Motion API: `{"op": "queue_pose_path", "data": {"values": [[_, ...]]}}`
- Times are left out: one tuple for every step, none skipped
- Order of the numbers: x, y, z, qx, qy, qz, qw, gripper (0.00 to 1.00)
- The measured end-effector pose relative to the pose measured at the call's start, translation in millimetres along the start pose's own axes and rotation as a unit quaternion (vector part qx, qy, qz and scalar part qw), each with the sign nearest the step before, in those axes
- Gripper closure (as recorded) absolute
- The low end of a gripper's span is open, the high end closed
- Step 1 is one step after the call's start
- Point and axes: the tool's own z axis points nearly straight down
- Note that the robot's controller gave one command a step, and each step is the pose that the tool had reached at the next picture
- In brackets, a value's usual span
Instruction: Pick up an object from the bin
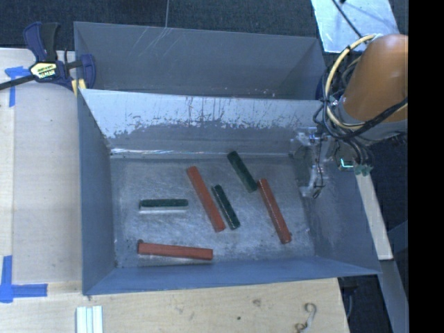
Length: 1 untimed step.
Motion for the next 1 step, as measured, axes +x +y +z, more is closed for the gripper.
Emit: {"op": "queue_pose_path", "data": {"values": [[-32.2,46.4,113.9,0.0,0.0002,0.056,0.9984,0.0]]}}
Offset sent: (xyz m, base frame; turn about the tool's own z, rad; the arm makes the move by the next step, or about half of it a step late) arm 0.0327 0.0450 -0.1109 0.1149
